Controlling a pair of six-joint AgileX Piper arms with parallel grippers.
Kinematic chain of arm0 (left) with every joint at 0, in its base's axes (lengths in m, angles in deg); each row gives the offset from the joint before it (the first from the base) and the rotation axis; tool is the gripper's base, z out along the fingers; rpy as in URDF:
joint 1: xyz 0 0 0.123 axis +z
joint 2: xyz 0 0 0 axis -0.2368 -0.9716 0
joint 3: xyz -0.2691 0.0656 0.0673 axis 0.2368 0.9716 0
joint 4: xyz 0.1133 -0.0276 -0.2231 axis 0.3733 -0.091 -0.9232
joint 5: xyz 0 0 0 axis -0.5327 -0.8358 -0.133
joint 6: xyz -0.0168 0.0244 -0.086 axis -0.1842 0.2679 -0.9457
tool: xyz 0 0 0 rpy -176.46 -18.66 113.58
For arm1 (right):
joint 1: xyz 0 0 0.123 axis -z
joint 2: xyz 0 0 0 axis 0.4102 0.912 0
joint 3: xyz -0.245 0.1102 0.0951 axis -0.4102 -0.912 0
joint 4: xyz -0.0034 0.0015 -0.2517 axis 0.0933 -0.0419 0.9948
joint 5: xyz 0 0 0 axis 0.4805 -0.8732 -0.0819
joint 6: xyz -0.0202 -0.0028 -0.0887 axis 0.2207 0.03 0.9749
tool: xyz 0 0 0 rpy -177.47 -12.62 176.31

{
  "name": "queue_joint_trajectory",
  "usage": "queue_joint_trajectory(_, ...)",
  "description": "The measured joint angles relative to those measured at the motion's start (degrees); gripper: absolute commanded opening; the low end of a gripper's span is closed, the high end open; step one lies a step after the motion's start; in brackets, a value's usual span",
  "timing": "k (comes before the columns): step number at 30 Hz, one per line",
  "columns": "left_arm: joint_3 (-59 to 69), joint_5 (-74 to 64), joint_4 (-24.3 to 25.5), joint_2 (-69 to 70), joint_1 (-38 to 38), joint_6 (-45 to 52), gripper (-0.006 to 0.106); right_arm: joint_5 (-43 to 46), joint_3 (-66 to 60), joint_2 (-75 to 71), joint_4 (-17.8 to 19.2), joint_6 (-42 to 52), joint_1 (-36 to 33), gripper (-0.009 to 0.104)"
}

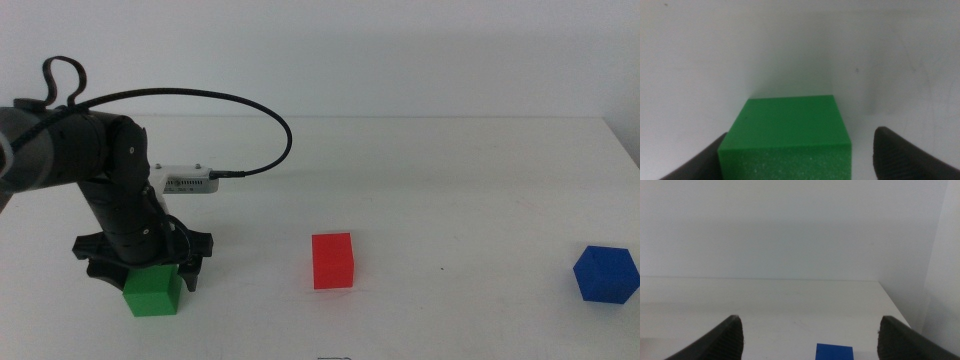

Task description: Stack red cubes first, then green, then blue cubes in a specific spot.

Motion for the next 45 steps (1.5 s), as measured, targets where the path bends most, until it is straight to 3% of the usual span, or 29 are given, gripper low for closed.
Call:
queue_joint_trajectory(5,0.0,0.13,0.0,-0.57,0.0,0.19,0.068,0.0,0.0,0.0,0.0,0.0,0.0,0.094)
queue_joint_trajectory(9,0.0,-0.35,0.0,-0.57,0.0,0.19,0.043,0.0,0.0,0.0,0.0,0.0,0.0,0.094)
queue_joint_trajectory(12,0.0,-0.73,0.0,-0.49,0.0,0.19,0.015,0.0,0.0,0.0,0.0,0.0,0.0,0.094)
queue_joint_trajectory(14,0.04,-0.92,0.0,0.11,0.0,-0.05,0.008,0.0,0.0,0.0,0.0,0.0,0.0,0.094)
queue_joint_trajectory(22,-2.27,-4.54,0.72,5.32,-2.5,-4.65,0.005,0.05,0.0,0.0,0.0,0.0,0.0,0.094)
queue_joint_trajectory(35,-18.38,-14.03,3.31,5.33,-14.27,-14.25,0.005,0.05,0.0,0.0,0.0,0.0,0.0,0.094)
queue_joint_trajectory(45,-30.11,-19.28,4.94,-3.13,-23.36,-17.19,0.005,0.05,0.0,0.0,0.0,0.0,0.0,0.094)
